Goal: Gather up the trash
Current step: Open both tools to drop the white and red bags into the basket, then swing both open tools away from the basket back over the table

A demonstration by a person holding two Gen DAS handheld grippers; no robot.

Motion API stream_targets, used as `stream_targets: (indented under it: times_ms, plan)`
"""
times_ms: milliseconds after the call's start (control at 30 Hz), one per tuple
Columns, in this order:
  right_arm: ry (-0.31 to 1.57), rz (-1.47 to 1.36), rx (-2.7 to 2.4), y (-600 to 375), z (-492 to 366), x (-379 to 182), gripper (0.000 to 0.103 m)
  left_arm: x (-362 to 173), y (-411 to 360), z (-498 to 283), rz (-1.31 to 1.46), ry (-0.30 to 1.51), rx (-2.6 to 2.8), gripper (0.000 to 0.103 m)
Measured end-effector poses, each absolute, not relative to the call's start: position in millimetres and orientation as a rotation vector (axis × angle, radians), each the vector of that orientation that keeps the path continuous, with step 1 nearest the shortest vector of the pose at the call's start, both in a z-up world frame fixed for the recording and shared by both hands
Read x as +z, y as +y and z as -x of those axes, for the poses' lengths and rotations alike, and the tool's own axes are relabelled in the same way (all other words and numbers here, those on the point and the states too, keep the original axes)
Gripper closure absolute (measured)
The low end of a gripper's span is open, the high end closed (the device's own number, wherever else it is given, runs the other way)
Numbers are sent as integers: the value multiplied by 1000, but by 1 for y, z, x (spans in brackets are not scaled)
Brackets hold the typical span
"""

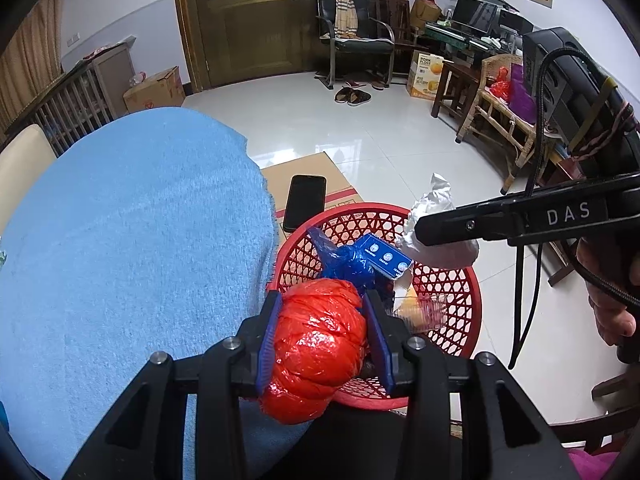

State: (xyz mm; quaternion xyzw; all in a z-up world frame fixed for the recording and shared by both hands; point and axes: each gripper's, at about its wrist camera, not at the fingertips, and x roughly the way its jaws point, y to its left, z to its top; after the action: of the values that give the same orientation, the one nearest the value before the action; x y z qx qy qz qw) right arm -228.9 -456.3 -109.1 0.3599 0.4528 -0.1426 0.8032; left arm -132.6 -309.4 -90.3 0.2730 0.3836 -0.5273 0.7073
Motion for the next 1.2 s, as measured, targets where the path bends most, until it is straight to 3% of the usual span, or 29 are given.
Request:
stream_targets:
  times_ms: [467,600,967,1033,1200]
  plan:
    - [959,-758,-341,-455,227,-116,62,-97,-306,127,-576,900,-1176,58]
    - [977,-783,-354,-458,228,-120,51,-95,-303,123,-554,895,-1169,43]
    - [962,-794,-349,-455,224,-116,51,-81,-270,88,-483,874,-1030,42]
    - [947,-780,-342,-451,218,-111,51,-77,-257,74,-460,866,-965,34]
    - [885,-731,-304,-430,193,-94,51,-59,-211,42,-405,806,-795,32]
